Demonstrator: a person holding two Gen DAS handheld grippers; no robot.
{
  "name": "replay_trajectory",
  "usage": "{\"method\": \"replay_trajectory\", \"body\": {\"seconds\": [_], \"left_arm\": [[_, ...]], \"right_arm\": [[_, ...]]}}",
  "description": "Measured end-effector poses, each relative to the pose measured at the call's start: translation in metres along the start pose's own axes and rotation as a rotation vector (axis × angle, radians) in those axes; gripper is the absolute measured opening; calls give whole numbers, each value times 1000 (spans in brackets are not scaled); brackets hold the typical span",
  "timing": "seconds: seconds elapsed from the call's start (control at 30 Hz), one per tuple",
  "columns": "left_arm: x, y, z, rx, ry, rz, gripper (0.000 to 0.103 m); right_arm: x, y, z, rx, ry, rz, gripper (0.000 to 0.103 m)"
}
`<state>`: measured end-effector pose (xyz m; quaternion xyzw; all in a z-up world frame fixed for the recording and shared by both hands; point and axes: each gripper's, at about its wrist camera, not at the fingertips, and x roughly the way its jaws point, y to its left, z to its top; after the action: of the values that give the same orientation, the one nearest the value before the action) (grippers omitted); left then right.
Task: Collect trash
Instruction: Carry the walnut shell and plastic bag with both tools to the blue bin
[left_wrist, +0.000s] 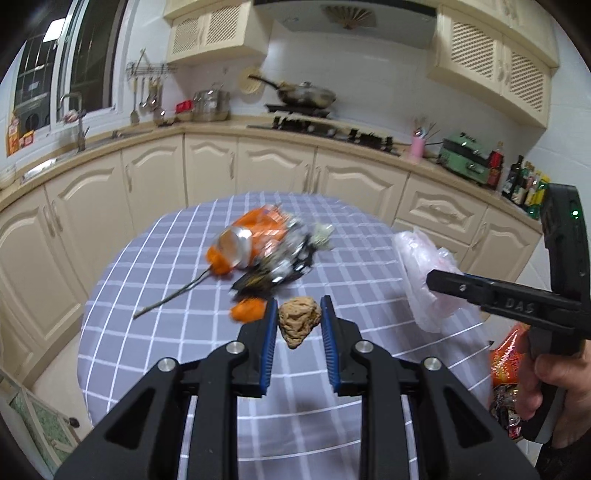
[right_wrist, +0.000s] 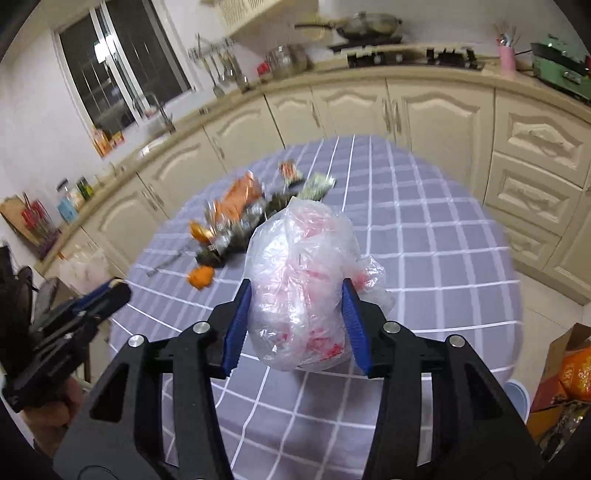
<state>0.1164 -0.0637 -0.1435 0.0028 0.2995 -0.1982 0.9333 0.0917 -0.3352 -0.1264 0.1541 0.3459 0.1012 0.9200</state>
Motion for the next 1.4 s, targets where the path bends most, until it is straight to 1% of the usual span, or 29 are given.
{"method": "replay_trajectory", "body": {"seconds": [0.1, 0.2, 0.37, 0.4, 0.47, 0.5, 0.67, 0.77, 0.83, 0.87, 0.97, 1.03, 1.17, 1.27, 1.4], "left_arm": [[-6, -20, 11, 24, -30, -29, 22], [-10, -44, 20, 51, -54, -70, 22], [-10, -92, 30, 106, -72, -159, 22], [-8, -106, 30, 119, -72, -183, 22], [-1, -135, 27, 148, -57, -233, 22], [2, -145, 25, 159, -47, -250, 22], [36, -220, 5, 237, 51, -377, 22], [59, -264, -12, 295, 120, -434, 22], [74, -291, -26, 338, 170, -470, 22], [80, -301, -31, 353, 189, -479, 22], [109, -340, -58, 416, 277, -511, 22], [130, -365, -82, 464, 345, -526, 22], [168, -395, -118, 516, 459, -533, 22], [193, -407, -138, 518, 535, -545, 22], [215, -422, -153, 518, 593, -560, 23]], "right_arm": [[-32, -15, 6, 31, -59, 15, 47], [-63, -35, 8, 64, -112, 13, 47], [-111, -82, 1, 141, -181, -45, 47], [-123, -98, -4, 169, -195, -77, 47], [-137, -120, -13, 213, -211, -111, 47], [-148, -139, -20, 252, -220, -137, 47], [-174, -202, -51, 384, -220, -243, 47], [-183, -241, -78, 472, -197, -300, 47], [-183, -266, -97, 527, -166, -334, 47], [-182, -273, -104, 546, -155, -339, 47], [-174, -301, -131, 618, -103, -365, 47], [-168, -314, -143, 649, -79, -373, 47], [-160, -338, -167, 710, -44, -381, 48], [-151, -351, -179, 746, -16, -383, 48], [-140, -368, -190, 784, 12, -376, 48]]}}
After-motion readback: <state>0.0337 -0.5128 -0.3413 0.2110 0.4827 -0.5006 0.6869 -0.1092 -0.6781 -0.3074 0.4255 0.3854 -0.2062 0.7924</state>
